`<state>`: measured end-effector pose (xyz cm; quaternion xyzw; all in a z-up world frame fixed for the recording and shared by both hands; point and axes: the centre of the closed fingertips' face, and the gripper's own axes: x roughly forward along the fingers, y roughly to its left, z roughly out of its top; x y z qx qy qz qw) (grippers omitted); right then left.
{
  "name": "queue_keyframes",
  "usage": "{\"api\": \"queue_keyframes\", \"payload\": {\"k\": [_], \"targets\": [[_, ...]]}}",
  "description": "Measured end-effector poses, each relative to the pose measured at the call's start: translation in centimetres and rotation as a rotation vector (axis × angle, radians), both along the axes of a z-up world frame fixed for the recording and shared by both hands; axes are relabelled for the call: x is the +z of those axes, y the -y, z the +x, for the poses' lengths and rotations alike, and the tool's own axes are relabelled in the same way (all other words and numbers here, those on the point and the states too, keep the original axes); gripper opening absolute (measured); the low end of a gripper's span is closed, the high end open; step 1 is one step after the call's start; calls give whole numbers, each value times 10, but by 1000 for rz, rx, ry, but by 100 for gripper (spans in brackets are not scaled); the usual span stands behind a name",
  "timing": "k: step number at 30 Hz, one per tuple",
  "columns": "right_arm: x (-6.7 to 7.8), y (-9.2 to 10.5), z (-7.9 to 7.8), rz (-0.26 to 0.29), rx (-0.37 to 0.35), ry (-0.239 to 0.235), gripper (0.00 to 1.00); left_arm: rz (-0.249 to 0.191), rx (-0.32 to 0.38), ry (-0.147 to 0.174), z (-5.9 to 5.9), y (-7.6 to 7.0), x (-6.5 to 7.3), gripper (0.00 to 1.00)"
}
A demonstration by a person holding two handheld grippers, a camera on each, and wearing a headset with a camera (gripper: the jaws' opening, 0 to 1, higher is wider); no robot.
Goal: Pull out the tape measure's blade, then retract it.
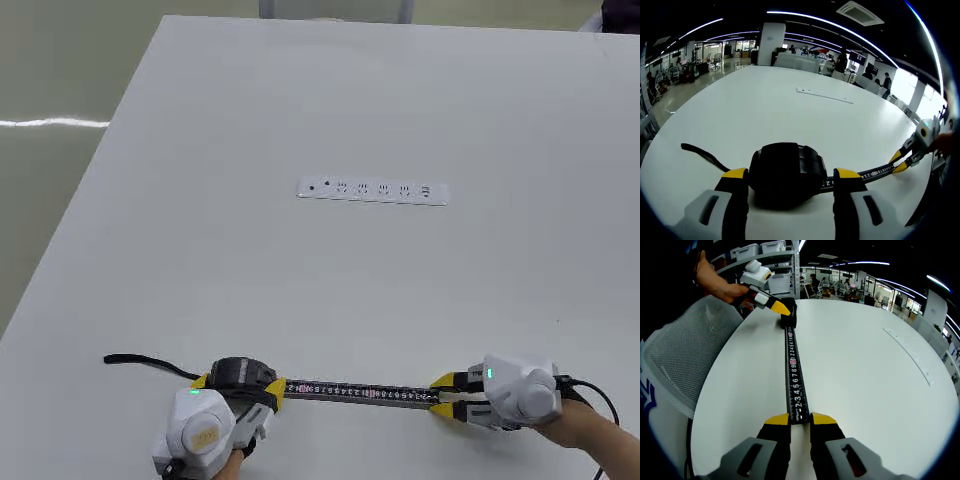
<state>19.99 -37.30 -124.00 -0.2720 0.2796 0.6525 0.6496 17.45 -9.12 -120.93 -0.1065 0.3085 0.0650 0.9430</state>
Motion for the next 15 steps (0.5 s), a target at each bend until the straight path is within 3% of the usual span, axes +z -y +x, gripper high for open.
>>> {"api": "queue_keyframes", "payload": {"k": [15], "targets": [[0,0,1,-10,-1,11,12,-9,31,-20,1,-3,-2,62]]}}
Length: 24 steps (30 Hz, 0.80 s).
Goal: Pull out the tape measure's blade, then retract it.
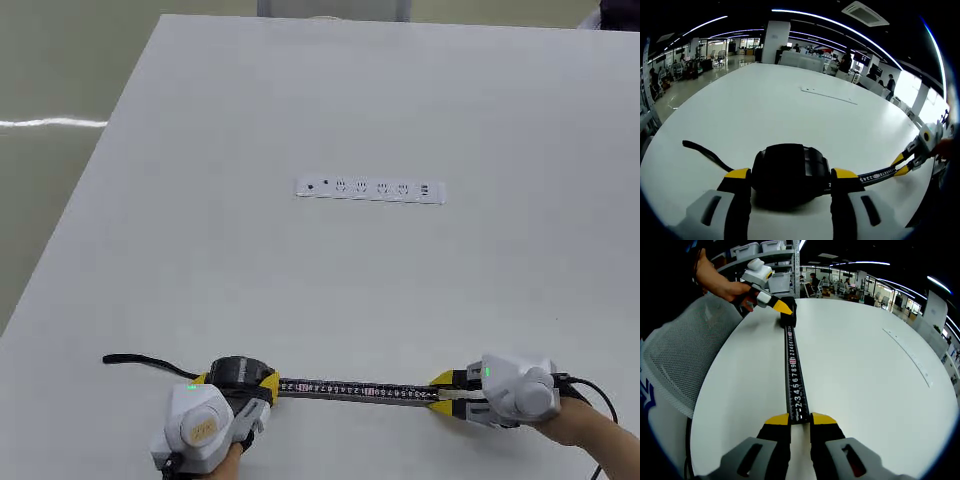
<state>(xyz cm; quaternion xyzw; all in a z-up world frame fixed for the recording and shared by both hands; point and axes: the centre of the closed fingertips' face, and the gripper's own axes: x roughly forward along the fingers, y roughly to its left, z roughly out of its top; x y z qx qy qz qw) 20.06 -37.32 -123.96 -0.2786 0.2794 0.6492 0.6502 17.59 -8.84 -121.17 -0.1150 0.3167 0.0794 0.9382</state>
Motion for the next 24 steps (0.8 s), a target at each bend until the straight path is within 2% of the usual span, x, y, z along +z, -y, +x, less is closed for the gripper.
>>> {"api": "queue_keyframes", "payload": {"k": [4,11,16,24], "targets": [[0,0,0,0,-2,0,12,19,-10,-14,0,1,-1,62],[1,0,0,1,-6,0,12,10,4,-12,-1,0,0,61],[1,0,1,1,-10,0,12,5,10,-35,-1,-1,-1,60],[0,0,0,-1,-9,-1,12,-2,11,-39,-1,-1,-3,60]]}}
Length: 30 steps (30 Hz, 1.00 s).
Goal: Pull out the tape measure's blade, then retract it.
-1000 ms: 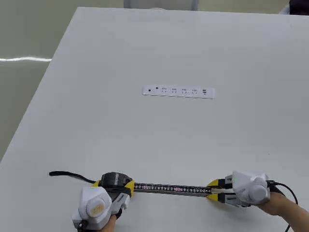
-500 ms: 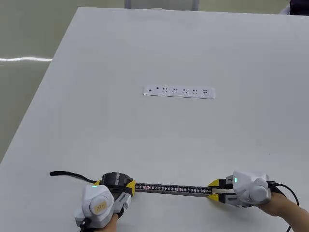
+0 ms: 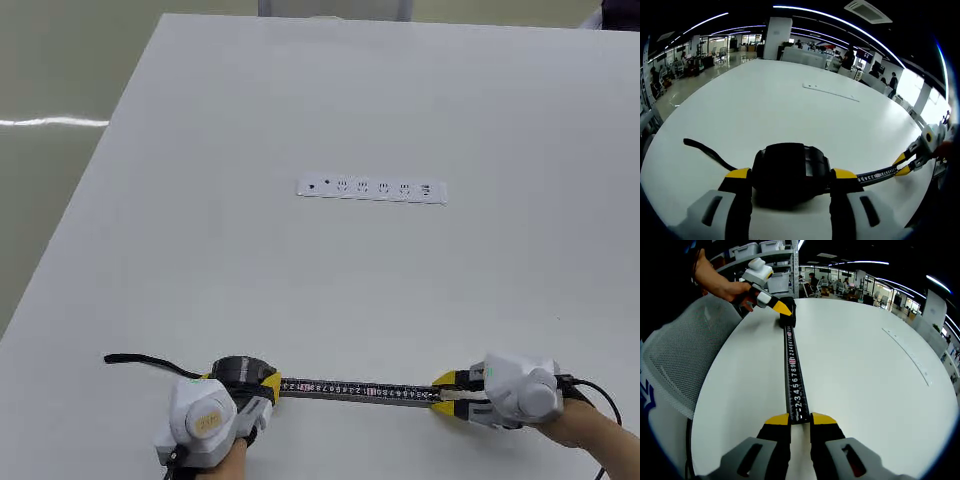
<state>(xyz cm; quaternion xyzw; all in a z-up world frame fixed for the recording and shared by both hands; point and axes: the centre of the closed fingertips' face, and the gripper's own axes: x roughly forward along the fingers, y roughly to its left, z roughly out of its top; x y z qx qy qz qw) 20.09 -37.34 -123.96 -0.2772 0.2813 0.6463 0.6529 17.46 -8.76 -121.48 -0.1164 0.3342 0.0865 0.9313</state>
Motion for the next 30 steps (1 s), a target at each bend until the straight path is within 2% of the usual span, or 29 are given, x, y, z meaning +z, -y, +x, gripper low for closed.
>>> {"api": "queue_keyframes", "payload": {"k": [30], "targets": [[3,-2,-2,-9,2,0,13,-8,-13,0,-1,1,0,58]]}}
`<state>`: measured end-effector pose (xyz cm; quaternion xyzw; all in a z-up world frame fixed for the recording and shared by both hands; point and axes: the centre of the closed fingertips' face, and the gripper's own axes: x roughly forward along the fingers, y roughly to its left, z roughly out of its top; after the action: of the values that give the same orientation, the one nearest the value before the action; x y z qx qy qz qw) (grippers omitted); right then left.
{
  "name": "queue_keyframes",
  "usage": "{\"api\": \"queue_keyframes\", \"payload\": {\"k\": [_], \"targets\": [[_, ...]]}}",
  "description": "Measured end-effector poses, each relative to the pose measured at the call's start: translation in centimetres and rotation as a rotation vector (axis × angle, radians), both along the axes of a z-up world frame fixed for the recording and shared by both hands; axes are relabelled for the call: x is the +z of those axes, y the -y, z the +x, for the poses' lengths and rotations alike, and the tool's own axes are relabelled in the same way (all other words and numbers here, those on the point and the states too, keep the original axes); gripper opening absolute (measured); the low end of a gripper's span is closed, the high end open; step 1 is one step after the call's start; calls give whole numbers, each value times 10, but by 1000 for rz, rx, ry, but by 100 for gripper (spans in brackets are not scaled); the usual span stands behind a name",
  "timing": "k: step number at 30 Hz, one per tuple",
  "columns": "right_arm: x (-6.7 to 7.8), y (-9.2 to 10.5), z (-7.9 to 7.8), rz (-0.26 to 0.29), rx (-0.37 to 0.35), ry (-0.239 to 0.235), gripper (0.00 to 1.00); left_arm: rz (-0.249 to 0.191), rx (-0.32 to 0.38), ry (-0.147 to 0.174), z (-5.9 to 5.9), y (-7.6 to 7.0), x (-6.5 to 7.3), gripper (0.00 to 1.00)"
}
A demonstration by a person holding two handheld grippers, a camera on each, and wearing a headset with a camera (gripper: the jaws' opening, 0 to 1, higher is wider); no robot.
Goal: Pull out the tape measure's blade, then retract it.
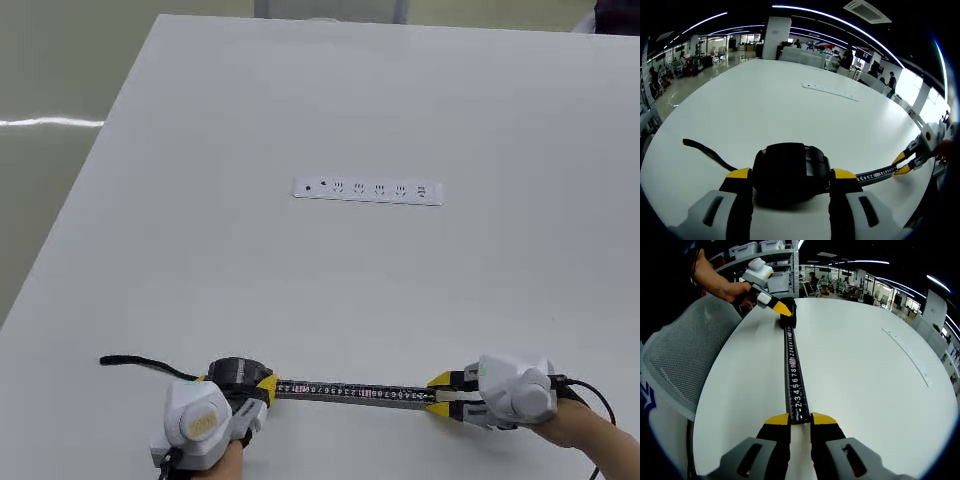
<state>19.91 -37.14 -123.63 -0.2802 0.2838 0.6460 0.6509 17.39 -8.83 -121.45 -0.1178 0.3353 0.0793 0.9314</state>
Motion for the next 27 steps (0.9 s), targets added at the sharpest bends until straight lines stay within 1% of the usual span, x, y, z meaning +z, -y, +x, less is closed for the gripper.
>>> {"api": "queue_keyframes", "payload": {"k": [27], "targets": [[2,-14,2,3,18,3,13,-28,-16,-3,0,-1,1,57]]}}
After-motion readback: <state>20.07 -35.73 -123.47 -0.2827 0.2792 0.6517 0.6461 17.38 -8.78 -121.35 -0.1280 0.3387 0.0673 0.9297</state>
